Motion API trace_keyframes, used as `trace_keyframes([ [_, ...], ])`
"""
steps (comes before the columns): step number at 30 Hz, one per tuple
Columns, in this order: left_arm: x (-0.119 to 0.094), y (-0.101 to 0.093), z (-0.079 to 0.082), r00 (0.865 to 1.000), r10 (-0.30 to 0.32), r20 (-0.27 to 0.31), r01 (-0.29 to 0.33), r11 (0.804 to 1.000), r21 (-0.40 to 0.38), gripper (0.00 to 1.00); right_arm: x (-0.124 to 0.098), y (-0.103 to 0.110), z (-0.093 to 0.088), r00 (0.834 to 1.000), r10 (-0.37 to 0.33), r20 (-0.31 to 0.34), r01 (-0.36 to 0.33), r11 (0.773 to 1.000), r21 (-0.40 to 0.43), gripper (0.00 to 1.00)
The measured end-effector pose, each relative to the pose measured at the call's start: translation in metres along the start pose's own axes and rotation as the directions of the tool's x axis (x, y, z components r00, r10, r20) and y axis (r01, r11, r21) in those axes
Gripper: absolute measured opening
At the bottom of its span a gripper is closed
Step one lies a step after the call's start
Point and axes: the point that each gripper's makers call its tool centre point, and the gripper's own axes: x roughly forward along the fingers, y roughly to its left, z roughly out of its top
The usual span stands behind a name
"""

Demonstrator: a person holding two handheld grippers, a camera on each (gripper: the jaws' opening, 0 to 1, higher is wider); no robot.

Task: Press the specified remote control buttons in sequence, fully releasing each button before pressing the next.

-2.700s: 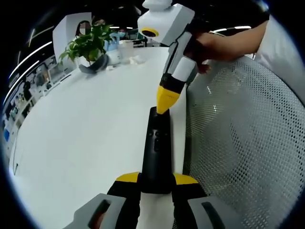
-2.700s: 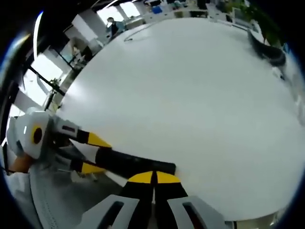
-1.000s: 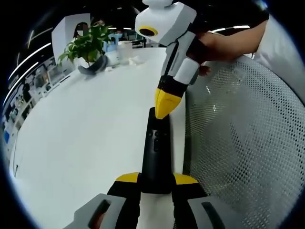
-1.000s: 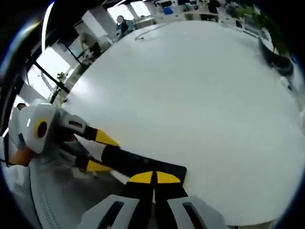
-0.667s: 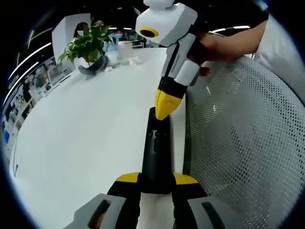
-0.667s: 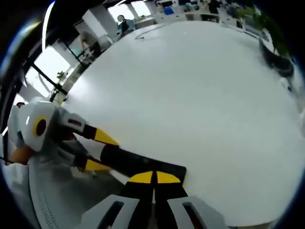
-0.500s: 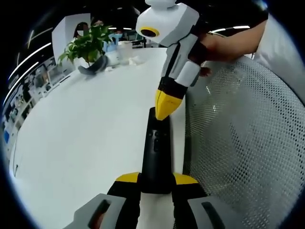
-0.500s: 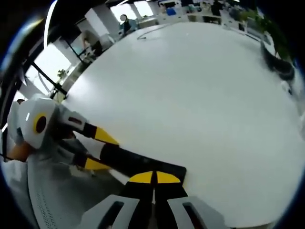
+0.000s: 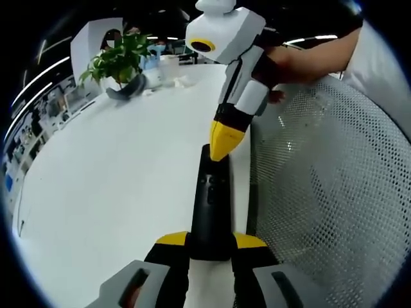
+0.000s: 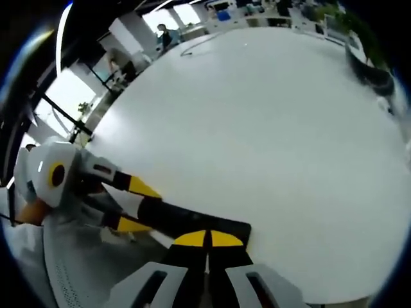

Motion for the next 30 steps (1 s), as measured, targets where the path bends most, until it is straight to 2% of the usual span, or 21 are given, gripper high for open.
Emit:
trace_keyframes([
  [10,0.000,-0.001,0.000,1.000,-0.001,-0.003,0.001,1.000,0.007,0.24,0.000,0.000,0.001,1.000,-0.012,-0.018,0.013,1.000,0.011,0.00],
  [15,0.001,-0.001,0.002,1.000,-0.002,0.001,0.002,1.000,0.007,0.24,-0.002,-0.004,0.012,0.999,-0.018,0.044,0.015,0.998,0.068,0.00],
  [17,0.001,-0.001,0.002,1.000,-0.002,0.001,0.002,1.000,0.008,0.24,-0.001,-0.004,0.012,0.999,-0.010,0.045,0.006,0.996,0.083,0.00],
  [19,0.001,-0.001,0.002,1.000,-0.002,0.001,0.002,1.000,0.008,0.24,0.002,-0.006,0.009,1.000,-0.024,0.020,0.023,0.997,0.072,0.00],
  [30,0.001,-0.001,0.001,1.000,-0.002,0.002,0.002,1.000,0.008,0.24,0.006,-0.003,0.013,0.999,-0.034,0.035,0.033,0.999,0.038,0.00],
])
